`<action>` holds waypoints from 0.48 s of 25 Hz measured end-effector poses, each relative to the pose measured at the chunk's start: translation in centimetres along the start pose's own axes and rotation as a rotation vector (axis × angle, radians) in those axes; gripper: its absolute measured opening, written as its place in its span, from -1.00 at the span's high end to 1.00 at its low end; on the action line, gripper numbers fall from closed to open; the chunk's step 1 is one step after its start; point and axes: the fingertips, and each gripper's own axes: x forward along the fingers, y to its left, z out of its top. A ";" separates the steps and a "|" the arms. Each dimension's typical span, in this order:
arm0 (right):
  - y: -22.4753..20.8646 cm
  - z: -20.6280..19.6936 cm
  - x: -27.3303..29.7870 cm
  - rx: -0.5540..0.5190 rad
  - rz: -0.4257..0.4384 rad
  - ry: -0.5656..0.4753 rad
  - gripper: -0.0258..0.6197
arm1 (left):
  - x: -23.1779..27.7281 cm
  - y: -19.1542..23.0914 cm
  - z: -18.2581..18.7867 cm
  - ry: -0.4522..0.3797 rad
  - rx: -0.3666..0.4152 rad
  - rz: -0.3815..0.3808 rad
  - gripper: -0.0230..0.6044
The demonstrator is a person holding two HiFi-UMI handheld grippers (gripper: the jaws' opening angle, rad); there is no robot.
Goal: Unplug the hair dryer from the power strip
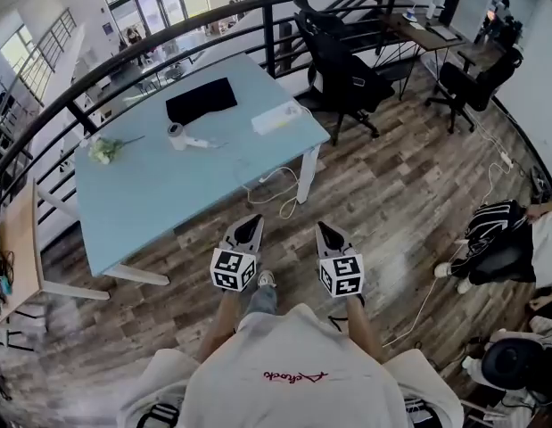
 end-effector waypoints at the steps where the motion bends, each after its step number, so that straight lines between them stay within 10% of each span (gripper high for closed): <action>1: -0.2 0.3 0.9 -0.002 -0.006 0.003 0.87 | 0.7 0.7 0.1 0.000 -0.003 -0.006 0.91; 12: -0.9 6.2 11.5 -0.026 -0.043 -0.009 0.87 | 6.3 10.2 2.8 -0.006 -0.040 -0.028 0.91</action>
